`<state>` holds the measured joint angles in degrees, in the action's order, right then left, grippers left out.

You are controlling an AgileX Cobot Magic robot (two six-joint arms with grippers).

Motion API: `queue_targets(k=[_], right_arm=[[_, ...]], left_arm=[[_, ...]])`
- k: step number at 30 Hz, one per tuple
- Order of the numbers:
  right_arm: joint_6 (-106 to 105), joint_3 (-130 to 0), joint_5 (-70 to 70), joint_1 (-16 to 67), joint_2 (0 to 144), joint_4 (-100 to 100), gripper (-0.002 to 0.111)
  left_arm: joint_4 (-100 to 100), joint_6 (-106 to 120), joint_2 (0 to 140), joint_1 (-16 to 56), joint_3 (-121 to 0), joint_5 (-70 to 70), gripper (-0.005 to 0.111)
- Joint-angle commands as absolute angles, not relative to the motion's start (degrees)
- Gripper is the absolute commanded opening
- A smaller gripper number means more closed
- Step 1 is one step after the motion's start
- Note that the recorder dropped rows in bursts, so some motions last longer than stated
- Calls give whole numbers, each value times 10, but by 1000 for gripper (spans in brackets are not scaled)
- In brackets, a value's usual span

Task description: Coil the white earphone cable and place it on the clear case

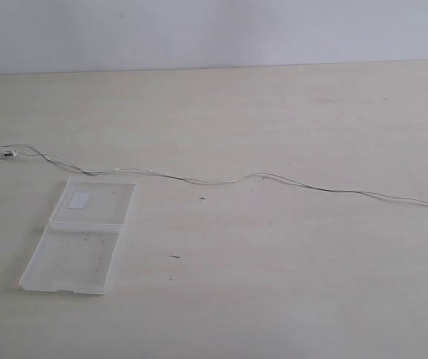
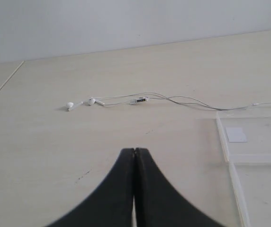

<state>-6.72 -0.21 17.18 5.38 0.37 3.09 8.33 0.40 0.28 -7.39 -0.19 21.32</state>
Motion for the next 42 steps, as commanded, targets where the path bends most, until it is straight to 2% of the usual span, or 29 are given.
queue_targets(k=[1,16,24,30,36,38,42], right_arm=[[-68,0,163,53,0,30,0],[-68,0,163,53,0,30,0],[-68,0,163,53,0,31,0],[-68,0,163,53,0,31,0],[-68,0,163,53,0,31,0],[-68,0,163,53,0,31,0],[-68,0,163,53,0,31,0]], left_arm=[[83,5,0,-74,0,211,0],[104,13,0,-74,0,130,0],[-86,-194,0,-74,0,48,0],[-114,-275,0,-74,0,-67,0],[-116,-347,0,-74,-3,-342,0],[-118,-361,4,-74,-36,-401,0],[-92,-359,82,-74,-167,-399,0]])
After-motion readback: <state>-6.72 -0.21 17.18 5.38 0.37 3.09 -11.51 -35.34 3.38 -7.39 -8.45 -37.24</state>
